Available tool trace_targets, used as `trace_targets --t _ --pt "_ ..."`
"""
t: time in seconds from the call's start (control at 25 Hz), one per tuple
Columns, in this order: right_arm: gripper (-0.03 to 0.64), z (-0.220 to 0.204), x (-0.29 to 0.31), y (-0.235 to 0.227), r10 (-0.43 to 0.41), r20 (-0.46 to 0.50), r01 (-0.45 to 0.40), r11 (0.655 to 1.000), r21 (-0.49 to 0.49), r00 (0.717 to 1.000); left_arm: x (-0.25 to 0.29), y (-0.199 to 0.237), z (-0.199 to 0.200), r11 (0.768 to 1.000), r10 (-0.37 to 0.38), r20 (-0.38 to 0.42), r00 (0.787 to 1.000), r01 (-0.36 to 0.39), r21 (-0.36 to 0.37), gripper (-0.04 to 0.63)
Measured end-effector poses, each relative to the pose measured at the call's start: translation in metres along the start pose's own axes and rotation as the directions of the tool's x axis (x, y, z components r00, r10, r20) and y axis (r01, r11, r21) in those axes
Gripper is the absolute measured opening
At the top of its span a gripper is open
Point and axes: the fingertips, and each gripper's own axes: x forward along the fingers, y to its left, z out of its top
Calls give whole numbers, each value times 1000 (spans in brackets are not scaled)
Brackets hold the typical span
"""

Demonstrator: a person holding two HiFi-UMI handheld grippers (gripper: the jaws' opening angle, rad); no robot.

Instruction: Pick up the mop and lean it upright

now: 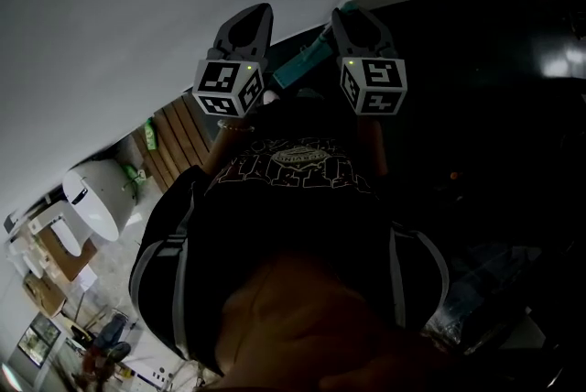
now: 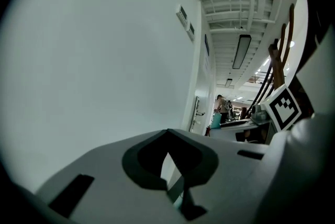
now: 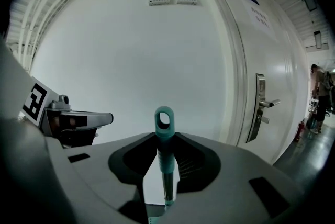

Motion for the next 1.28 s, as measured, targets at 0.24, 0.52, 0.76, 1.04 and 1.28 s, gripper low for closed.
trace_targets --t 0.24,0.52,0.76,1.04,1.28 --pt "115 2 11 -4 -26 7 26 1000 14 1000 7 1 2 999 -35 -18 999 35 25 38" --pt "115 -3 31 -22 -14 -5 14 1000 25 1000 26 0 6 1000 -5 -3 1000 5 5 38" --pt "115 -12 50 -30 57 -61 -57 998 1 996 44 0 3 998 59 -10 998 -59 -24 38" --pt "117 -18 61 -35 107 -99 -110 994 -18 989 54 0 0 994 101 -24 995 -102 -41 38" --pt "116 -27 71 -43 130 -124 -134 991 -25 984 58 1 -1 990 135 -24 991 -136 -42 38"
